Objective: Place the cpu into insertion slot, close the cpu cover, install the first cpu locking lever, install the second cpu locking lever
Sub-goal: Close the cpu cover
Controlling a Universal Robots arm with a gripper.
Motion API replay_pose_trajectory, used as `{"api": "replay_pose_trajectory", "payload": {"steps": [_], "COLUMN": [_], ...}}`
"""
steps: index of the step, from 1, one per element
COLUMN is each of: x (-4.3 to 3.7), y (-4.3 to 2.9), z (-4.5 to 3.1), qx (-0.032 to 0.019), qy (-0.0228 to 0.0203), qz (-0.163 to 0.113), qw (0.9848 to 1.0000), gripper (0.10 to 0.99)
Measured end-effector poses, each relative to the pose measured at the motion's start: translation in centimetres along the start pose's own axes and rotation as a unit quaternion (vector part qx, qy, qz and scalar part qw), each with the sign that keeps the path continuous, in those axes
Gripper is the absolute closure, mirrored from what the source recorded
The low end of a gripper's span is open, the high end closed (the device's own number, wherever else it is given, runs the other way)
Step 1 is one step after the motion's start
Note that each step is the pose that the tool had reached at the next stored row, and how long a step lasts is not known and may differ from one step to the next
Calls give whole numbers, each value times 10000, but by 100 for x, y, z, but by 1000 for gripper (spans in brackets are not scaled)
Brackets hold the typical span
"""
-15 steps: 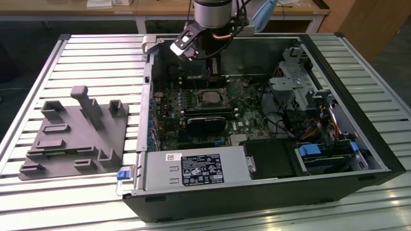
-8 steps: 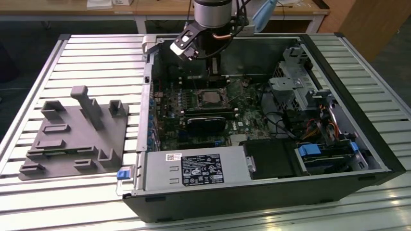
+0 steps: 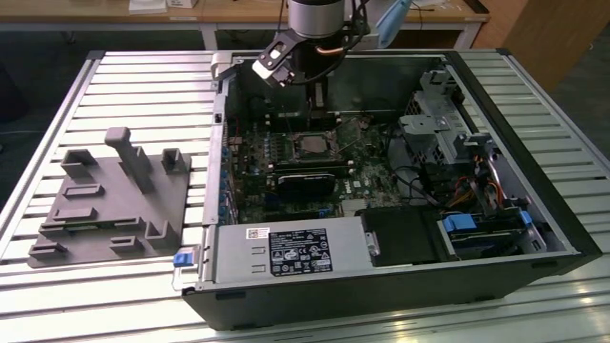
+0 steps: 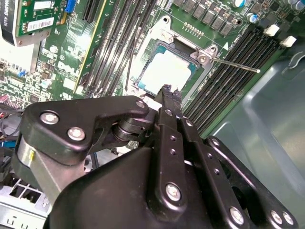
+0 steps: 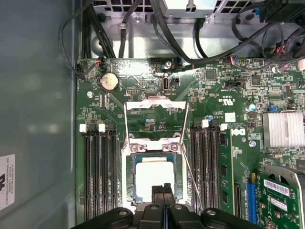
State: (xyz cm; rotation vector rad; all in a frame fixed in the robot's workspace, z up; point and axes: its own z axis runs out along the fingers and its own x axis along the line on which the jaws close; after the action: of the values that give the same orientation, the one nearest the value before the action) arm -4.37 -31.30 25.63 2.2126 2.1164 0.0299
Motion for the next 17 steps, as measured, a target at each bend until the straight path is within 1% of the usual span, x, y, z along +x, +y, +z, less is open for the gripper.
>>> {"api": "replay_pose_trajectory", "payload": {"steps": [4,10,14,17], "x": [-2,-2,1,5], "y": [3,10,66,140], "z": [-42,-46,-42,-36], "qx": [0,0,0,0], "qy": [0,0,0,0], "qz": [0,-1,0,0], "qw": [10000,10000,10000,10000], "gripper": [980,980,980,980]}}
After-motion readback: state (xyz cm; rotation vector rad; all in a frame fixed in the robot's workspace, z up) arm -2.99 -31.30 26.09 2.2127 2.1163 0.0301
